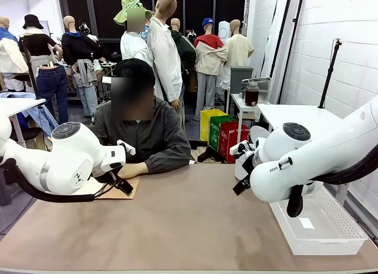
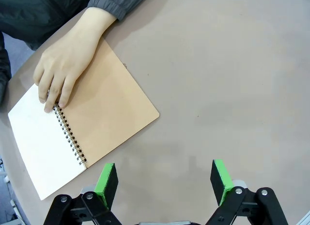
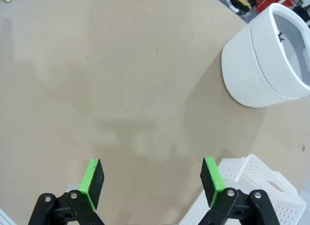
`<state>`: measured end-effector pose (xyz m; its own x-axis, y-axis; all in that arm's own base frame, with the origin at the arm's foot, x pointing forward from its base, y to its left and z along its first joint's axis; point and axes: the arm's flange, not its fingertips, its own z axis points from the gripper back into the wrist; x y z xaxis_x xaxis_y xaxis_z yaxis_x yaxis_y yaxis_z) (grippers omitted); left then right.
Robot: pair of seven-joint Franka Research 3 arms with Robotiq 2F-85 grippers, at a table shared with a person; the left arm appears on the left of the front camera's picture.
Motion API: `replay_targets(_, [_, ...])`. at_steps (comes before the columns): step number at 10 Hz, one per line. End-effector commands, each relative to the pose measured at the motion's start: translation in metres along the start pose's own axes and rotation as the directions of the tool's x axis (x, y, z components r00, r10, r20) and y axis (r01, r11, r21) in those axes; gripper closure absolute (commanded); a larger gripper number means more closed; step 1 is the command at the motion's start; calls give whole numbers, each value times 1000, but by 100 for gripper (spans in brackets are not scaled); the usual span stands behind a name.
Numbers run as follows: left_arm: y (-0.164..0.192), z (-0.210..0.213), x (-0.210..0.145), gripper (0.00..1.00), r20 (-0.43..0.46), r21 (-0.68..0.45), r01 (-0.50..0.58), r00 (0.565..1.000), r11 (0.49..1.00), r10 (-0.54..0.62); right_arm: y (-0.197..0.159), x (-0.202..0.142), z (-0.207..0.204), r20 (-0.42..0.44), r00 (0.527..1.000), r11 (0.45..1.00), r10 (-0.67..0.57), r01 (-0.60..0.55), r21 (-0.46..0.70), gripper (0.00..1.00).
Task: Sort the paper based on its condition.
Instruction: If a person hands you a paper, place it in the Organizing basket , and if it's crumpled, put it in the Trash can.
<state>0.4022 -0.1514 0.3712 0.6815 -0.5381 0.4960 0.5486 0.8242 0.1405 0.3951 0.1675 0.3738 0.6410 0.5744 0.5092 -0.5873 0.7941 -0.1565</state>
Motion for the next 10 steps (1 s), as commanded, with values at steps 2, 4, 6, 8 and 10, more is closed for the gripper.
replay_targets(2, [0,0,0,0,0,0,0,1000,1000,0,0,0,0,0,1000,1000,0,0,0,0])
replay_targets(4, [6,33,13,0,11,28,-1,1000,1000,0,-3,11,25,28,1000,999,-1,0,36,0])
replay_targets(6, [9,69,24,0,16,46,-9,1000,999,8,-5,22,58,67,998,997,2,-7,74,0])
replay_targets(8, [10,104,36,0,23,43,-8,1000,999,7,-8,40,98,98,995,997,3,-11,82,0])
replay_targets(10, [11,136,48,0,51,33,6,999,999,-7,-11,62,146,132,991,996,32,-44,84,0])
